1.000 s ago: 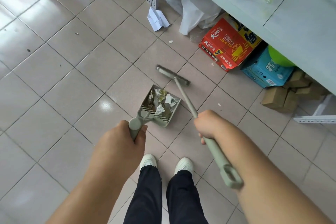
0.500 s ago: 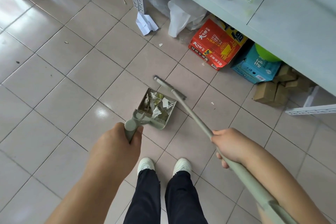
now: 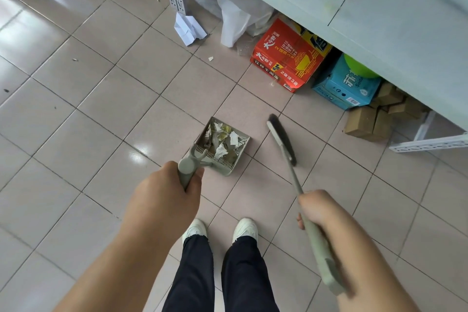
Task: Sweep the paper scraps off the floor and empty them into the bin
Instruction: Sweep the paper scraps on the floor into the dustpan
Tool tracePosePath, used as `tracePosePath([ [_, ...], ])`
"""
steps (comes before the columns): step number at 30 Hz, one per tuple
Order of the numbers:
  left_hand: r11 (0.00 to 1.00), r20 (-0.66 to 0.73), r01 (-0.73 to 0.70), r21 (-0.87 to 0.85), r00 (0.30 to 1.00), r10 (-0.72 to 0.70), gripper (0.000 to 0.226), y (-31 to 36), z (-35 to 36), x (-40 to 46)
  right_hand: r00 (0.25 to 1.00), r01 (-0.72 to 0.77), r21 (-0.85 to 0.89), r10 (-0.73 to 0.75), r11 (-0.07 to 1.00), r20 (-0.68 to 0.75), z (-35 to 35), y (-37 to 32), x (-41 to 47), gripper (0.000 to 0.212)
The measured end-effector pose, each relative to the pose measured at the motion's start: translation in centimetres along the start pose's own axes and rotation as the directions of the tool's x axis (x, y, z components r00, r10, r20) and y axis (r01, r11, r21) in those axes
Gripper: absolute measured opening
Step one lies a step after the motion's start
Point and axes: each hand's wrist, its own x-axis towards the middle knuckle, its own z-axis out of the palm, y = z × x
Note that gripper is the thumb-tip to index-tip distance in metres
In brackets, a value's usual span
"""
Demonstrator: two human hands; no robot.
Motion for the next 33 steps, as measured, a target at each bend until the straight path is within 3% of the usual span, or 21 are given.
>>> tracePosePath([
  [8,0.998,-0.009,0.046,0.049,0.999,-0.045,0.042,1.6,0.5,0.0,0.982,0.133,-0.099,-0.118,0.986,0.151,0.6,-3.4,-0.6,0.033],
  [16,0.995,-0.028,0.095,0.037,0.995,-0.094,0.042,2.4,0.7,-0.3,0.943,0.285,-0.291,-0.213,0.913,0.254,-4.3,-4.1,-4.5,0.022],
  [21,0.991,-0.053,0.133,0.000,0.990,-0.133,0.040,1.5,-0.3,0.6,0.935,0.335,-0.267,-0.282,0.904,0.217,-4.4,-7.4,-4.3,0.022],
  [29,0.984,-0.054,0.175,-0.038,0.983,-0.177,0.041,-1.1,-2.8,4.3,0.933,0.360,-0.263,-0.340,0.895,0.120,1.5,-19.7,-1.2,0.019],
  [33,0.983,-0.026,0.176,-0.047,0.984,-0.177,0.041,-1.4,-3.9,5.6,0.914,0.405,-0.306,-0.391,0.862,0.107,4.6,-25.5,-0.4,0.032],
])
